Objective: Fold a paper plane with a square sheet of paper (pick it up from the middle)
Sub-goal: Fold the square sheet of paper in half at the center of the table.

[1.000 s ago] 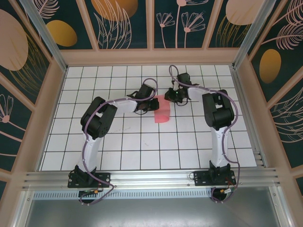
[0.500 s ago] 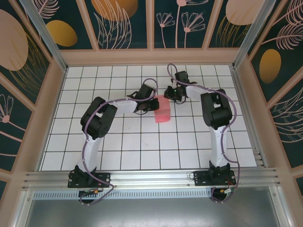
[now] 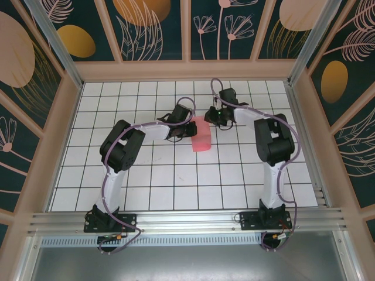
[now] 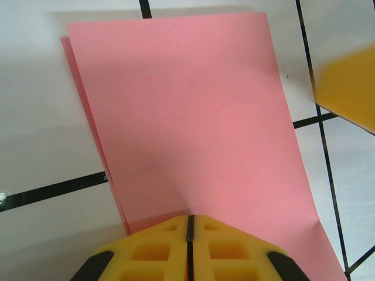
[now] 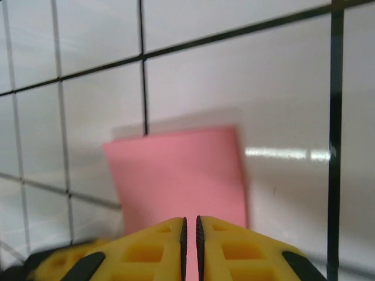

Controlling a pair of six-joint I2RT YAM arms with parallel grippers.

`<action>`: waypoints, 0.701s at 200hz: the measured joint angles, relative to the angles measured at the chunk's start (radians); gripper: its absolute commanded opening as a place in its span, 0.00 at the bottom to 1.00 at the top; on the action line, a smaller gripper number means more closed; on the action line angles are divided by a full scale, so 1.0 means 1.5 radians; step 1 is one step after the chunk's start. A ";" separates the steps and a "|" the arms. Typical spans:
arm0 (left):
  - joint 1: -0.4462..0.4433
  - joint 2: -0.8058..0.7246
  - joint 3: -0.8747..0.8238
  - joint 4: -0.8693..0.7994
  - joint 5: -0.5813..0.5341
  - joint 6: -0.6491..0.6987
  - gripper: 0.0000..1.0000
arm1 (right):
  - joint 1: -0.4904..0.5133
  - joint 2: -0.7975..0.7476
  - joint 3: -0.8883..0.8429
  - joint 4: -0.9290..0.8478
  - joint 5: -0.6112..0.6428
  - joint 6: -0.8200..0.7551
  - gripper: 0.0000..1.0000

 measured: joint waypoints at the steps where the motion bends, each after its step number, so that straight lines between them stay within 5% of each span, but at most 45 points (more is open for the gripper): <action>1: 0.000 0.000 0.000 0.000 0.000 0.000 0.09 | 0.000 -0.005 -0.004 0.000 -0.001 0.001 0.17; 46: 0.000 0.000 0.000 0.001 0.000 0.000 0.09 | 0.020 -0.126 -0.145 0.019 -0.038 0.005 0.16; 140: 0.000 0.000 0.000 0.001 0.000 0.000 0.09 | 0.040 -0.129 -0.256 0.015 -0.046 0.002 0.15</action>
